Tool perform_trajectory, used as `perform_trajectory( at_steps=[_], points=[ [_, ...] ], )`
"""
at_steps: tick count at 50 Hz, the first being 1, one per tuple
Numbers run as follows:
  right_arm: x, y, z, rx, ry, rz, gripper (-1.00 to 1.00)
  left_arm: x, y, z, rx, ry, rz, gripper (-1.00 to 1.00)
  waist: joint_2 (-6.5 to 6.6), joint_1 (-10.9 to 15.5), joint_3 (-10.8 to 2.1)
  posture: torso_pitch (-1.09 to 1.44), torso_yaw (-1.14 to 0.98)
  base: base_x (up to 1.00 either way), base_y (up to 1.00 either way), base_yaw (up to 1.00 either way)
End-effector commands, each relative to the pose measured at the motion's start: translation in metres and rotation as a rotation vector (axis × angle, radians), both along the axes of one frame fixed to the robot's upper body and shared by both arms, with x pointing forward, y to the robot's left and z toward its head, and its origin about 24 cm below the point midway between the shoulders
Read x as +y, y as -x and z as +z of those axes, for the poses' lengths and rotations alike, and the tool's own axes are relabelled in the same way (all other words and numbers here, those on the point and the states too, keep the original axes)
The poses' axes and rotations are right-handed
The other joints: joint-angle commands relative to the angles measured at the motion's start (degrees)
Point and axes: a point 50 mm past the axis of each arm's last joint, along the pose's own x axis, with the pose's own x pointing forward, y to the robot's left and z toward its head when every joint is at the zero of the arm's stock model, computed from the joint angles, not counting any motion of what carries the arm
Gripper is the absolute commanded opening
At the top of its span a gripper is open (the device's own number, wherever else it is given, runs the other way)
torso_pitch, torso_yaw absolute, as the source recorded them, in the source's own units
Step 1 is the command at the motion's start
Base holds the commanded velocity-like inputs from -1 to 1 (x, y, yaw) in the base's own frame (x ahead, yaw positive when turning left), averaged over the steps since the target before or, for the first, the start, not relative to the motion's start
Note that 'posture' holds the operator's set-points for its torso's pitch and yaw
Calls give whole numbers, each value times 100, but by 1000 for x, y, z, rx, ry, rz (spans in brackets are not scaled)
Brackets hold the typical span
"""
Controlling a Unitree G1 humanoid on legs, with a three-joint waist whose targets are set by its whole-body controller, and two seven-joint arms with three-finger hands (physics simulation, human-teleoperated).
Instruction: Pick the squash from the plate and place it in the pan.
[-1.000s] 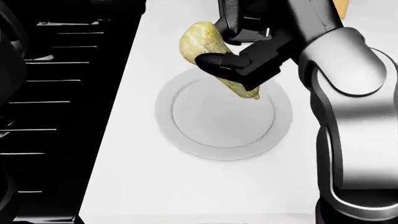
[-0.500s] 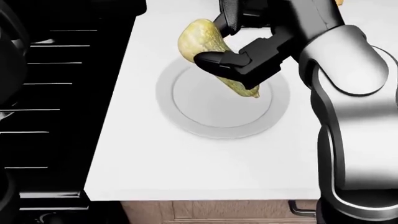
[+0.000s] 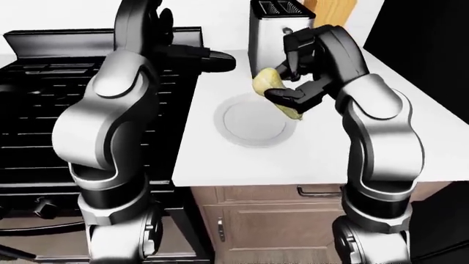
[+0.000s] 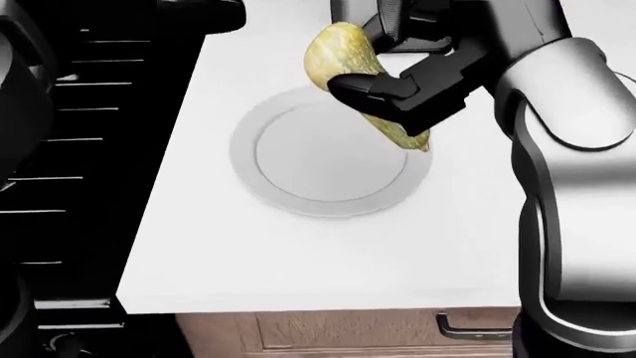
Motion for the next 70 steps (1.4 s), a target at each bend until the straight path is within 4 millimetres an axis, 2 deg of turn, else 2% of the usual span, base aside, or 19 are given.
perform_trajectory(
  at_steps=[1, 5, 7, 11, 12, 18, 22, 23, 33, 34, 40, 44, 49, 51, 52, 53, 55, 57, 70],
  points=[
    [9, 13, 25, -149, 1, 51, -100, 7, 7, 16, -85, 17, 32, 100, -14, 74, -200, 0, 0, -65, 0, 0],
    [9, 14, 26, -156, -2, 52, -100, 6, 7, 16, -85, 16, 32, 100, 85, 133, -212, 0, 0, -57, 0, 0],
    [9, 13, 25, -156, -4, 52, -100, 7, 6, 16, -85, 16, 32, 100, 237, 39, 109, 0, 0, 0, 0, 0],
    [9, 13, 26, -157, -5, 54, -100, 6, 7, 16, -85, 16, 32, 100, 640, -91, 232, 0, 0, 0, 0, 0],
    [9, 13, 26, -158, -7, 53, -100, 6, 6, 15, -85, 16, 32, 100, 522, -62, 187, 0, 0, 0, 0, 0],
    [9, 13, 26, -159, -7, 50, -100, 6, 6, 15, -84, 15, 32, 100, 371, -23, 57, 0, 0, 0, 0, 0],
    [9, 13, 26, -161, -5, 50, -100, 7, 7, 16, -86, 16, 32, 100, 22, 96, 69, 0, 0, 0, 0, 0],
    [9, 13, 26, -162, -6, 50, -100, 6, 7, 16, -86, 15, 32, 100, 130, 87, 116, 0, 0, 0, 0, 0],
    [9, 13, 26, -170, 4, 48, -100, 6, 7, 16, -87, 15, 33, 100, 198, 79, 90, 0, 0, 0, 0, 0],
    [10, 13, 26, -170, 7, 47, -100, 7, 7, 16, -87, 16, 33, 100, 226, 58, -47, 0, 0, 0, 15, 0],
    [9, 14, 27, -173, 12, 45, -100, 6, 7, 16, -87, 15, 33, 100, -130, 43, -140, 0, 0, 0, 48, 0],
    [9, 14, 27, -174, 9, 44, -100, 7, 7, 16, -87, 16, 33, 100, -35, 27, -51, 0, 0, 0, 62, 0],
    [9, 13, 27, -176, 8, 43, -100, 7, 6, 16, -87, 16, 33, 100, 266, -23, -18, 0, 0, 0, 62, 0],
    [9, 13, 27, -176, 8, 43, -100, 7, 6, 16, -87, 16, 33, 100, 519, -64, -36, 0, 0, 0, 58, 0],
    [9, 14, 27, -176, 7, 44, -100, 7, 6, 16, -87, 16, 33, 100, 823, -81, -120, 0, 0, 0, 48, 0],
    [9, 14, 27, -177, 7, 43, -100, 7, 6, 16, -87, 16, 33, 100, 857, -87, -154, 0, 0, 0, 43, 0],
    [9, 14, 27, -177, 7, 43, -100, 6, 7, 16, -87, 15, 33, 100, 706, -68, 8, 0, 0, 0, 42, 0],
    [9, 13, 27, -178, 4, 44, -100, 6, 7, 16, -87, 15, 33, 100, 593, -47, -56, 0, 0, 0, 24, 0],
    [9, 14, 28, -180, 5, 42, -100, 6, 6, 16, -88, 13, 32, 100, 424, 86, -73, 0, 0, 0, 11, 0]
  ],
)
